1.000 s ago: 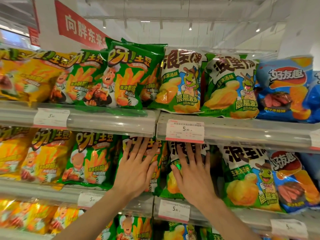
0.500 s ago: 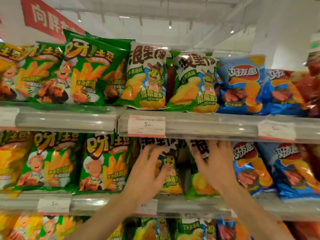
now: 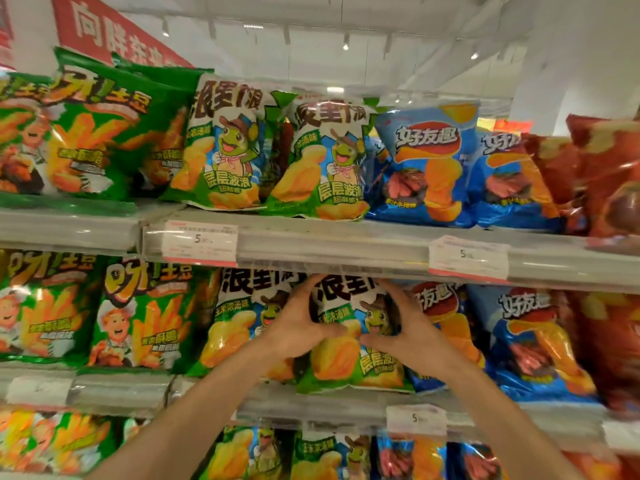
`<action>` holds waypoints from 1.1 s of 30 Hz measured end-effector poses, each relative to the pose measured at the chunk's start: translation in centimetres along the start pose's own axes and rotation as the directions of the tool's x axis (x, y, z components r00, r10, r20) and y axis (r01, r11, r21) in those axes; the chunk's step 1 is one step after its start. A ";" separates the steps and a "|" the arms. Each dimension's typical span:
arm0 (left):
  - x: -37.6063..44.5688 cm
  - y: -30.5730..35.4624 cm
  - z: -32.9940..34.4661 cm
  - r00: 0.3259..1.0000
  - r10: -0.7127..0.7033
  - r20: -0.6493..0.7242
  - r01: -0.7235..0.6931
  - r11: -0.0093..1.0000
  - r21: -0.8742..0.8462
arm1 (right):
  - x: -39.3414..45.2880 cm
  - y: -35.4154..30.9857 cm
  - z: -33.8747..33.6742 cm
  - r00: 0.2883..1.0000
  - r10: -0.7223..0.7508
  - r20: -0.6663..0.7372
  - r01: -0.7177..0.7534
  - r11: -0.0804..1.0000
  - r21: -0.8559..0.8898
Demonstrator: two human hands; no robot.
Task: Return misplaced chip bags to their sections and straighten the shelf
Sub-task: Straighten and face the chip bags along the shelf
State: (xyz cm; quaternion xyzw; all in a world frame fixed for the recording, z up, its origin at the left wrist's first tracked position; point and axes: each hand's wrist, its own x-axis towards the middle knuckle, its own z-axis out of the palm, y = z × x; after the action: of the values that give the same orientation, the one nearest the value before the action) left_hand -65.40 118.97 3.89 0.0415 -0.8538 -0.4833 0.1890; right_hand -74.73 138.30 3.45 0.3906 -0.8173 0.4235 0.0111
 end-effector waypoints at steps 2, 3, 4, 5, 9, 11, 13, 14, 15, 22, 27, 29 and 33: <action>-0.1 -0.5 0.0 0.999 0.001 -0.035 -0.001 1.000 0.004 | 0.1 0.4 0.3 1.000 -0.018 -0.007 0.019 0.999 0.036; -0.1 -0.6 -0.1 0.998 0.014 -0.054 -0.013 1.000 0.021 | 0.1 0.6 0.3 0.999 -0.030 -0.018 0.031 0.998 0.059; -0.1 -0.7 -0.2 0.997 0.030 -0.069 -0.027 0.999 0.040 | 0.1 0.8 0.4 0.999 -0.045 -0.028 0.047 0.996 0.080; -0.1 -0.7 -0.3 0.996 0.051 -0.078 -0.047 0.997 0.053 | 0.1 0.8 0.5 0.998 -0.049 -0.030 0.051 0.994 0.092; -0.4 -0.7 -1.0 0.996 0.090 -0.026 -0.087 0.992 0.092 | 0.1 0.7 1.3 0.999 -0.012 -0.045 0.013 0.999 0.036; -1.2 -1.0 -1.4 0.987 0.150 -0.049 -0.144 0.983 0.114 | -0.5 0.3 1.8 0.997 -0.015 -0.072 0.009 0.997 -0.083; -2.5 -1.7 -2.1 0.956 0.250 -0.155 -0.201 0.940 0.275 | -1.3 -0.5 2.4 0.972 -0.124 -0.199 0.054 0.945 -0.324; -2.9 -2.5 -2.7 0.914 0.341 -0.220 -0.223 0.875 0.429 | -1.5 -1.1 3.0 0.950 -0.198 -0.242 0.065 0.883 -0.465; -3.3 -3.3 -3.4 0.869 0.429 -0.245 -0.222 0.782 0.582 | -1.6 -1.7 3.8 0.936 -0.252 -0.246 0.065 0.811 -0.582; -2.7 -8.4 -4.8 0.921 0.374 -0.112 -0.083 0.469 0.879 | 0.2 -3.2 9.1 0.964 -0.180 -0.193 -0.037 0.631 -0.775; -2.8 -8.3 -4.7 0.919 0.368 -0.145 -0.054 0.479 0.876 | 0.5 -3.9 10.4 0.961 -0.140 -0.240 -0.102 0.627 -0.772; -2.7 -8.5 -4.8 0.918 0.368 -0.146 -0.054 0.482 0.875 | 0.8 -4.1 10.8 0.957 -0.123 -0.262 -0.127 0.635 -0.762; -2.9 -8.4 -5.0 0.914 0.370 -0.164 -0.063 0.530 0.846 | 0.6 -4.1 10.6 0.960 -0.121 -0.254 -0.098 0.701 -0.706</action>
State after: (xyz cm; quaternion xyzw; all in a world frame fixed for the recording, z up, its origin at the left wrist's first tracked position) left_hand -61.83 111.20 -1.65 0.0960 -0.9340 0.0153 0.3438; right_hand -69.18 129.09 -0.29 0.2966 -0.9044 0.1254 0.2799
